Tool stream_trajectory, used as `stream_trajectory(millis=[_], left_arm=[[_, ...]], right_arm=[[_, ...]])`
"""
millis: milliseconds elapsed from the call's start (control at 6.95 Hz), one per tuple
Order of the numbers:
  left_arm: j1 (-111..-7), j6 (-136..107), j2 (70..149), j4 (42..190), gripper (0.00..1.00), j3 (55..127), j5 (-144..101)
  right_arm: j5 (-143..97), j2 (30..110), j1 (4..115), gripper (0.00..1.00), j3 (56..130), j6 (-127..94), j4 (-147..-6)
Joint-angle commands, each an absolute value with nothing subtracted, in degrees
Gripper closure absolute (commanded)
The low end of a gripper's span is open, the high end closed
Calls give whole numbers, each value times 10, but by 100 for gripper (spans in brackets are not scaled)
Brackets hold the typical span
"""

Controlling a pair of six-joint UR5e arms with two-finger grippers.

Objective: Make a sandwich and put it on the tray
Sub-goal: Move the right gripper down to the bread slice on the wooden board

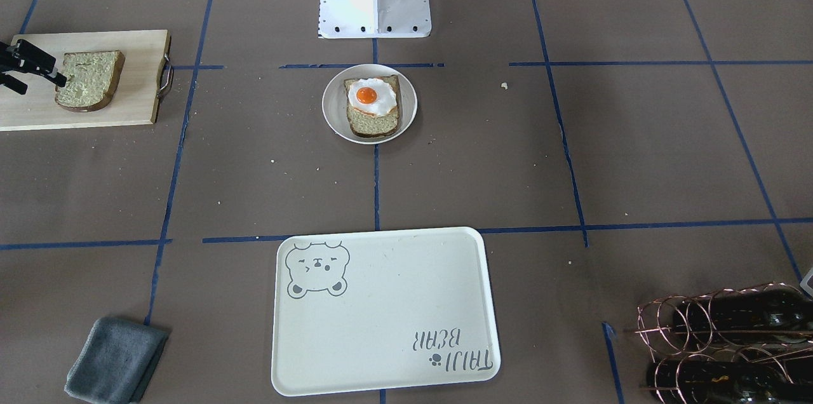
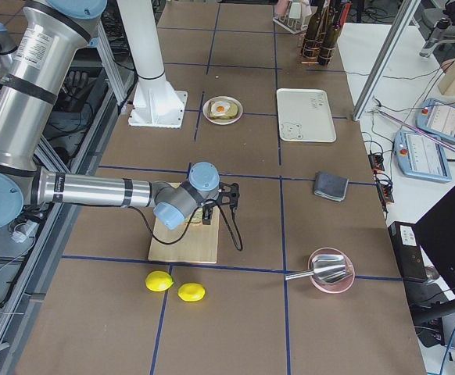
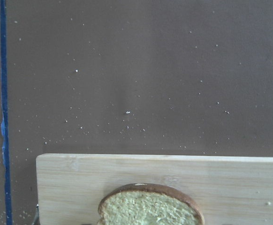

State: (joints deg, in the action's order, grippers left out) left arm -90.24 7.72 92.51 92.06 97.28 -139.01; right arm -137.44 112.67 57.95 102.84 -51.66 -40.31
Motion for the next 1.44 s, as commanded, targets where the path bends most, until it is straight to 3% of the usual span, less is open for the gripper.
stream_trajectory(millis=[0,719,1151,1295], left_arm=[[-903,78,925,922,0,975,-1392],[-903,79,924,922,0,979,-1394],[-903,78,924,922,0,980,-1394],[-903,78,924,922,0,981,-1394]], right_arm=[[-1355,1133,546,11,1024,-546,-396],[-1360,1163,515,29,1014,-554,-395],[-1361,1163,505,31,974,-580,-330],[-1361,1161,505,39,974,-581,-330]])
